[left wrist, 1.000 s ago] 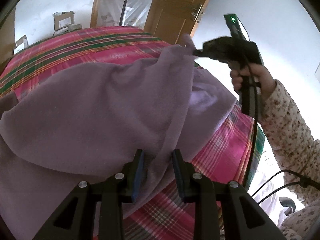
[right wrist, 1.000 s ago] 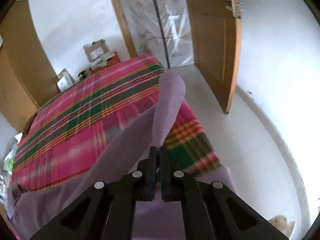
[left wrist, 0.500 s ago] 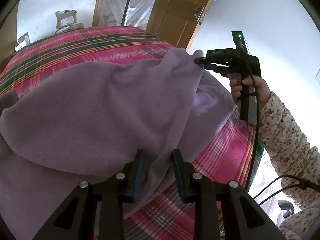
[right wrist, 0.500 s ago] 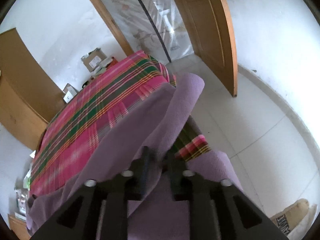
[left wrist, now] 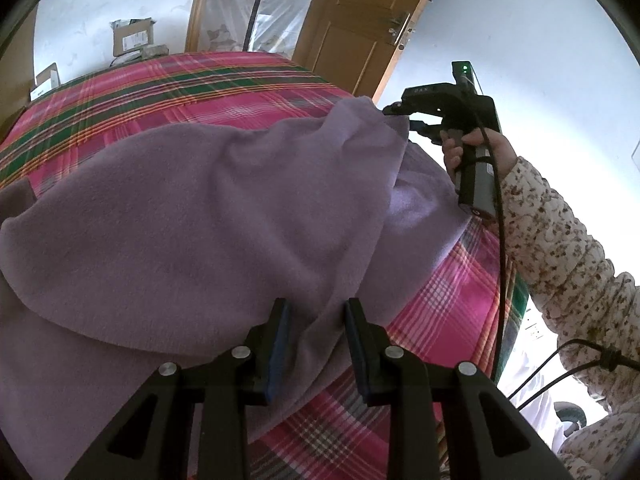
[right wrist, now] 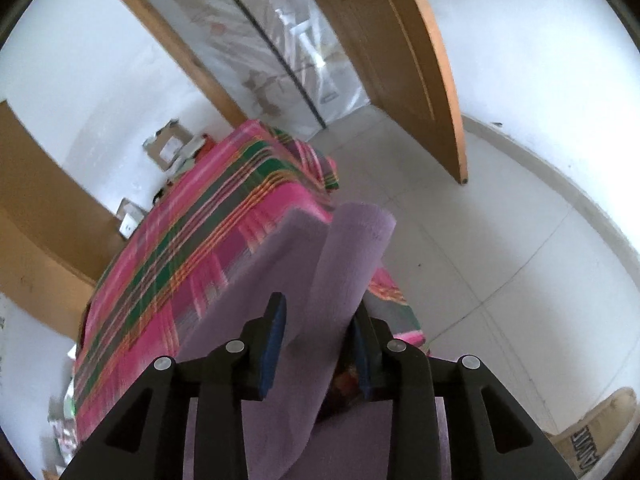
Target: Fold clothes
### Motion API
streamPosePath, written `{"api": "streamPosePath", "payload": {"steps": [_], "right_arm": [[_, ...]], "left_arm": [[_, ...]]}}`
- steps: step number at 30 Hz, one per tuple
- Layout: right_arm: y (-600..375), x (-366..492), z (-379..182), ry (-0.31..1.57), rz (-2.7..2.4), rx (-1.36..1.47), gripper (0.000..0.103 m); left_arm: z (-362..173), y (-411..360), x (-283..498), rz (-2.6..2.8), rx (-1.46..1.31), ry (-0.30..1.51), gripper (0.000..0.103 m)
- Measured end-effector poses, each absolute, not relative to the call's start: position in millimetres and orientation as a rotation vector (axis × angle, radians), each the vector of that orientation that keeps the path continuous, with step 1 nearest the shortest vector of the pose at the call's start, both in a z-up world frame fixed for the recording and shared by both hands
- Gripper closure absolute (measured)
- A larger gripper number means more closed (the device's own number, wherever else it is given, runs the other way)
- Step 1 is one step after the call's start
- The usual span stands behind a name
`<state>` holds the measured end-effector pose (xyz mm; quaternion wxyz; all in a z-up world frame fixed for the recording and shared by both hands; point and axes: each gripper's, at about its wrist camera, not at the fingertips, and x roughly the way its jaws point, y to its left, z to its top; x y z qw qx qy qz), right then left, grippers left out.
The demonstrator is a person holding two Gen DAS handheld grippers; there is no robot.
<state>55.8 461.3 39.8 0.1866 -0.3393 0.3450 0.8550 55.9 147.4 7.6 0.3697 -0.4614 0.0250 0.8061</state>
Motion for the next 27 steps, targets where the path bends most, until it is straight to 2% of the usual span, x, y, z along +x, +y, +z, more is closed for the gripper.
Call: {"api": "streamPosePath", "payload": {"steps": [1, 4, 13, 27], "right_arm": [[462, 55, 39, 0.969, 2.395, -0.960, 0.095], [462, 57, 40, 0.949, 2.404, -0.955, 0.099], [453, 80, 73, 0.855, 2.483, -0.844, 0.100], [456, 129, 110, 0.800, 2.530, -0.703, 0.100]], "left_arm": [[8, 147, 56, 2.071, -1.184, 0.062, 0.075], [7, 146, 55, 2.083, -1.189, 0.059, 0.082], [7, 149, 55, 2.113, -1.172, 0.093, 0.095], [39, 145, 71, 2.151, -1.045, 0.067, 0.097]]}}
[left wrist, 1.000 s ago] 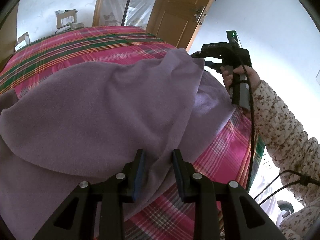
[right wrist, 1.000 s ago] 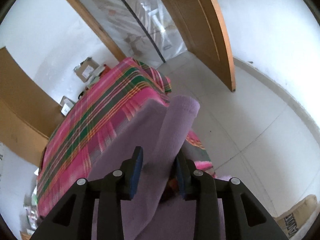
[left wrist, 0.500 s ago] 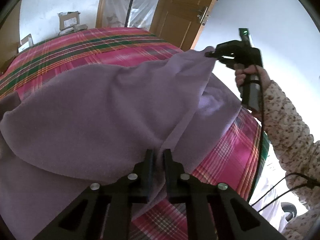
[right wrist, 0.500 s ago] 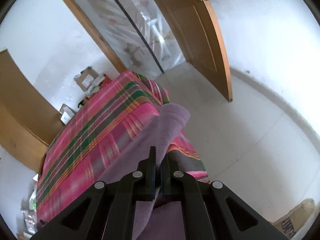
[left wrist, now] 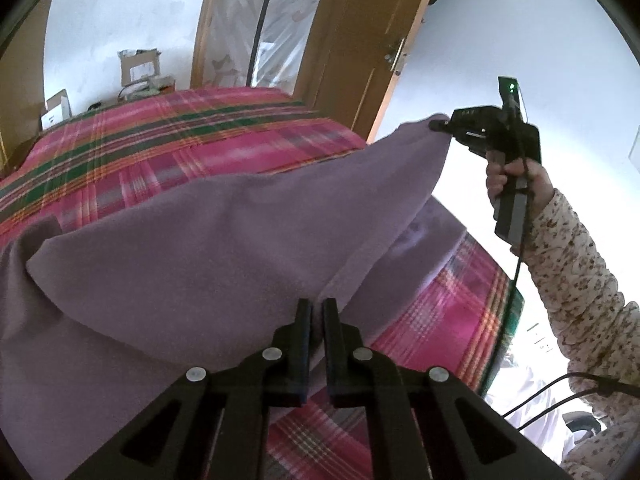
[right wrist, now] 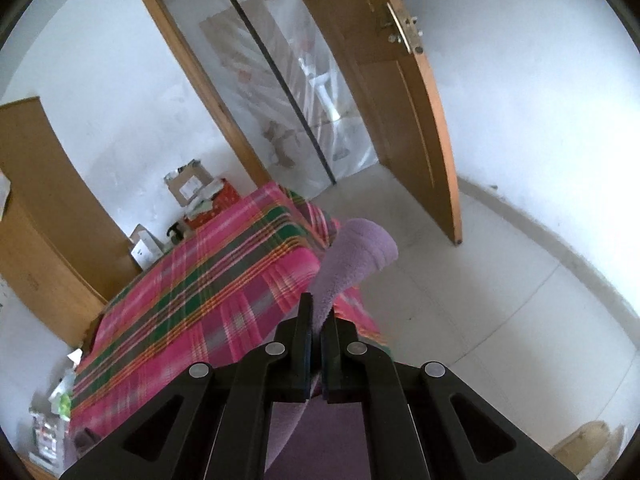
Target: Fold clothes
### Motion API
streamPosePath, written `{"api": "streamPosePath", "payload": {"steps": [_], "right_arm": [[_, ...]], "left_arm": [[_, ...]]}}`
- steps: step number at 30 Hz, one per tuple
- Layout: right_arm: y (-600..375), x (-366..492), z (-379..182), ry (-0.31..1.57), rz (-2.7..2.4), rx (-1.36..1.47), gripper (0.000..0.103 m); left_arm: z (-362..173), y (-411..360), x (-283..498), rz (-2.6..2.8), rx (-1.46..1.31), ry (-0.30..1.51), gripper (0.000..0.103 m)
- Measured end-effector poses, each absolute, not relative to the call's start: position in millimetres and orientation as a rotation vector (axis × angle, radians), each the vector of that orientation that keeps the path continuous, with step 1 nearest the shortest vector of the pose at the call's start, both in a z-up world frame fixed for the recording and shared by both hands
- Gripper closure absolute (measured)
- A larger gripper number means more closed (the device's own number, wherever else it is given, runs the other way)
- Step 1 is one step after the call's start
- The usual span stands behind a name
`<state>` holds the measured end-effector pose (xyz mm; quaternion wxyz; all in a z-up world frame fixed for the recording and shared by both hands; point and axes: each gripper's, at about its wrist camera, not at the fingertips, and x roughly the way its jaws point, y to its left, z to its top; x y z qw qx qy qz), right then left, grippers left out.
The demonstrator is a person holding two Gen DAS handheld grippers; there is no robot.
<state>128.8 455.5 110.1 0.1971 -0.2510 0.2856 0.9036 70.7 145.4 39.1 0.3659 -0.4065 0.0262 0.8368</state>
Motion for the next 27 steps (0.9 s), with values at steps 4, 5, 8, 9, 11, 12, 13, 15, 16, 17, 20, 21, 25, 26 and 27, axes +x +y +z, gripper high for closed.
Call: {"api": "streamPosePath", "payload": {"steps": [4, 5, 8, 9, 11, 12, 13, 15, 16, 17, 20, 21, 25, 26, 27], "right_arm": [[461, 146, 114, 0.801, 2.523, -0.673, 0.100], [461, 150, 115, 0.800, 2.521, -0.663, 0.100], [465, 161, 116, 0.804, 2.517, -0.644, 0.100], [466, 165, 116, 0.804, 2.515, -0.642, 0.100], [468, 171, 115, 0.806, 2.509, -0.639, 0.100], [469, 174, 115, 0.810, 2.508, -0.635, 0.100], [470, 177, 113, 0.808, 2.507, -0.636, 0.100], [472, 182, 109, 0.814, 2.497, -0.642, 0.100], [474, 184, 105, 0.821, 2.492, -0.646, 0.100], [475, 187, 102, 0.829, 2.488, -0.650, 0.100], [480, 193, 82, 0.864, 2.450, -0.693, 0.100], [482, 195, 76, 0.876, 2.437, -0.708, 0.100], [489, 203, 47, 0.949, 2.384, -0.767, 0.100], [490, 205, 40, 0.969, 2.370, -0.778, 0.100], [491, 206, 35, 0.982, 2.359, -0.791, 0.100]], "left_arm": [[44, 150, 78, 2.148, -1.023, 0.083, 0.100], [44, 151, 80, 2.148, -1.016, 0.092, 0.100], [42, 156, 82, 2.143, -1.027, 0.118, 0.100], [41, 157, 82, 2.139, -1.034, 0.119, 0.100], [39, 160, 83, 2.133, -1.045, 0.124, 0.100], [38, 161, 83, 2.133, -1.044, 0.130, 0.100], [38, 162, 84, 2.132, -1.044, 0.136, 0.100], [37, 164, 85, 2.131, -1.045, 0.149, 0.100], [36, 165, 86, 2.130, -1.048, 0.155, 0.100], [35, 165, 86, 2.128, -1.055, 0.159, 0.100], [28, 168, 87, 2.121, -1.082, 0.174, 0.100], [27, 169, 87, 2.120, -1.088, 0.183, 0.100], [20, 172, 90, 2.112, -1.111, 0.214, 0.100], [19, 172, 90, 2.110, -1.116, 0.216, 0.100], [19, 172, 90, 2.109, -1.117, 0.217, 0.100]]}}
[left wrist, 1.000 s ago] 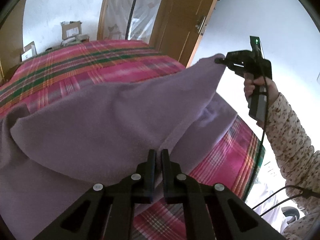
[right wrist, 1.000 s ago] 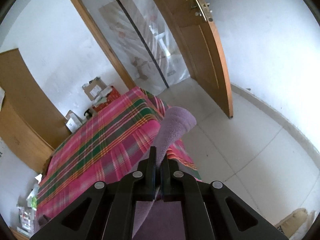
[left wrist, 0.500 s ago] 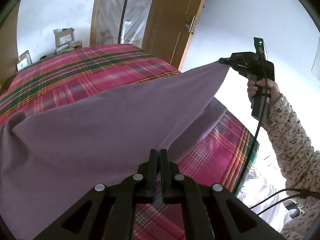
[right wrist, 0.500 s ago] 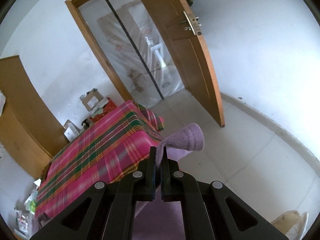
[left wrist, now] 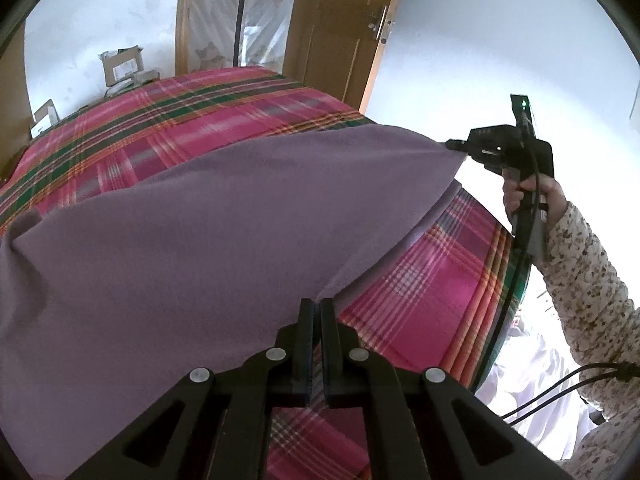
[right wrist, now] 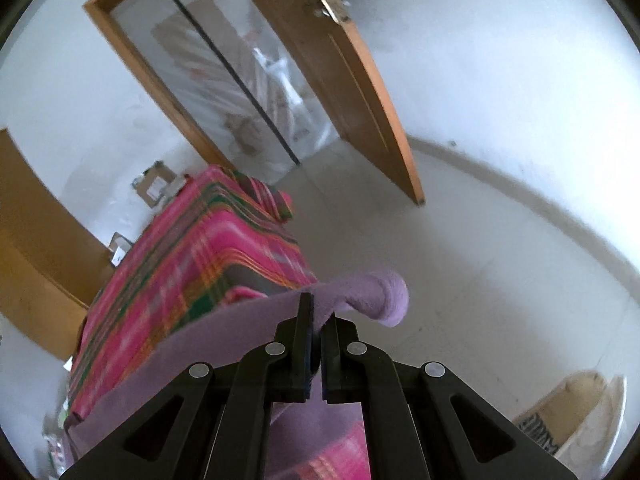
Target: Fold clothes
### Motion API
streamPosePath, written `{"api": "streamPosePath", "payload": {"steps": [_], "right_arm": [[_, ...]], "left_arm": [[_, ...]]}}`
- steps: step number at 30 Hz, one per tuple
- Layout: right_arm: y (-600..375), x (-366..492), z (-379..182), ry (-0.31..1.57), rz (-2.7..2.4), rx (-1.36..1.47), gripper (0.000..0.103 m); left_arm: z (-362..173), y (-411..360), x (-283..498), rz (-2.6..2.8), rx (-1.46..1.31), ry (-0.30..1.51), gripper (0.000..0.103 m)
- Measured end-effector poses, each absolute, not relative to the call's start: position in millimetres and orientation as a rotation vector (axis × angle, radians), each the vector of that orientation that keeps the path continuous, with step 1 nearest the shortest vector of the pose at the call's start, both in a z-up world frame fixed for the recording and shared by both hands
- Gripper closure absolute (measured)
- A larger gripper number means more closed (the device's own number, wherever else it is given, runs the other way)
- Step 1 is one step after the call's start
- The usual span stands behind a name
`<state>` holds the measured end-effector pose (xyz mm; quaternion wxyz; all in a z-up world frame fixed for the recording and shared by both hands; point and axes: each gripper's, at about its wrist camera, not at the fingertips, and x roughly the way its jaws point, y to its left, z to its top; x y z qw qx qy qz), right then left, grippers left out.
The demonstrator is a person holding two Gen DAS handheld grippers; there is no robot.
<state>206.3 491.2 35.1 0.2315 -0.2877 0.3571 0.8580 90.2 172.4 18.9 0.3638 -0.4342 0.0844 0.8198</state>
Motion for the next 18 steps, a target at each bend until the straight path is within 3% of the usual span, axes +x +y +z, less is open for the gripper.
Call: {"api": "streamPosePath", "payload": {"steps": [18], "right_arm": [[495, 217, 54, 0.948, 2.378, -0.731, 0.100]], "left_arm": [[22, 178, 86, 2.087, -1.129, 0.185, 0.100]]}}
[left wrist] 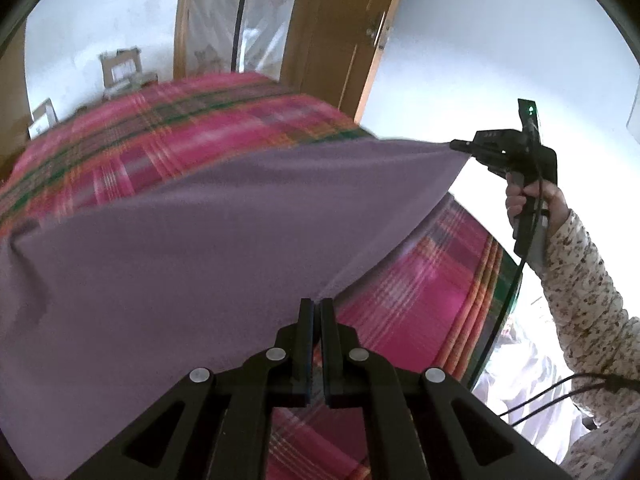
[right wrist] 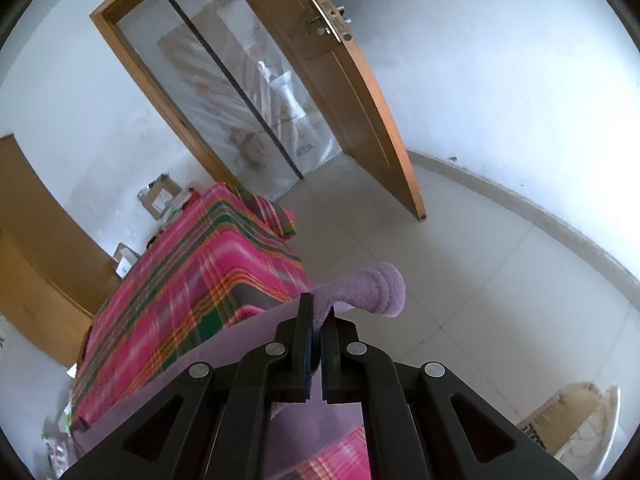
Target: Fold clothes
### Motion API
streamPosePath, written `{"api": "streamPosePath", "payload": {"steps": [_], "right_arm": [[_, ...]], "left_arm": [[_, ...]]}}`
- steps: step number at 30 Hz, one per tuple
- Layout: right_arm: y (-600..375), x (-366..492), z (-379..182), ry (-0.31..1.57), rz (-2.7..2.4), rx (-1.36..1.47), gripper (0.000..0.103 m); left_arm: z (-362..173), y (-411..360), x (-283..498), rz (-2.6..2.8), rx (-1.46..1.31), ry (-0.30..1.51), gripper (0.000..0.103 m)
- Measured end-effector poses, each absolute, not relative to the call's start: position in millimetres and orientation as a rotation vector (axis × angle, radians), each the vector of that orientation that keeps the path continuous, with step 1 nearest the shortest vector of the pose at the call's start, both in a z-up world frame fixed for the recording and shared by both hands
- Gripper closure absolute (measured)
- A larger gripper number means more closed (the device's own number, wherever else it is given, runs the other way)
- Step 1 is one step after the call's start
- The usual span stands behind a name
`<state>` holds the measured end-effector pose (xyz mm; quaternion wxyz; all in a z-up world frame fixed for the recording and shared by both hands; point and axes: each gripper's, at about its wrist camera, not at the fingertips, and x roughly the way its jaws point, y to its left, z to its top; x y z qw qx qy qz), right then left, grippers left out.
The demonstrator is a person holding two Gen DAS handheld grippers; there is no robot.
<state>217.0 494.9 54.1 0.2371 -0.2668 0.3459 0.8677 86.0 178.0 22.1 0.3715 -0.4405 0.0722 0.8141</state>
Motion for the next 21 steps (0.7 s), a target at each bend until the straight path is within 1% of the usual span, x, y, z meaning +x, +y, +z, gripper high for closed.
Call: {"api": "streamPosePath", "payload": {"steps": [4, 7, 11, 12, 16, 18, 21], "right_arm": [[502, 219, 28, 1.004, 2.317, -0.809, 0.100], [505, 220, 17, 1.061, 2.291, -0.850, 0.100], [509, 219, 7, 1.082, 2.263, -0.924, 0.098], [509, 218, 6, 1.080, 2.256, -0.940, 0.097], [511, 221, 3, 1.069, 2.184, -0.978, 0.087], [514, 223, 6, 1.061, 2.164, -0.962, 0.086], [512, 227, 19, 1.004, 2.166, -0.897, 0.079]], "left_arm": [[19, 179, 87, 2.080, -1.144, 0.187, 0.100], [18, 181, 88, 2.075, -1.151, 0.200, 0.100], [11, 185, 86, 2.050, -1.193, 0.200, 0.100], [11, 186, 86, 2.048, -1.195, 0.202, 0.099], [10, 186, 86, 2.041, -1.202, 0.190, 0.098], [11, 186, 86, 2.030, -1.208, 0.184, 0.098], [11, 187, 89, 2.013, -1.208, 0.175, 0.097]]}}
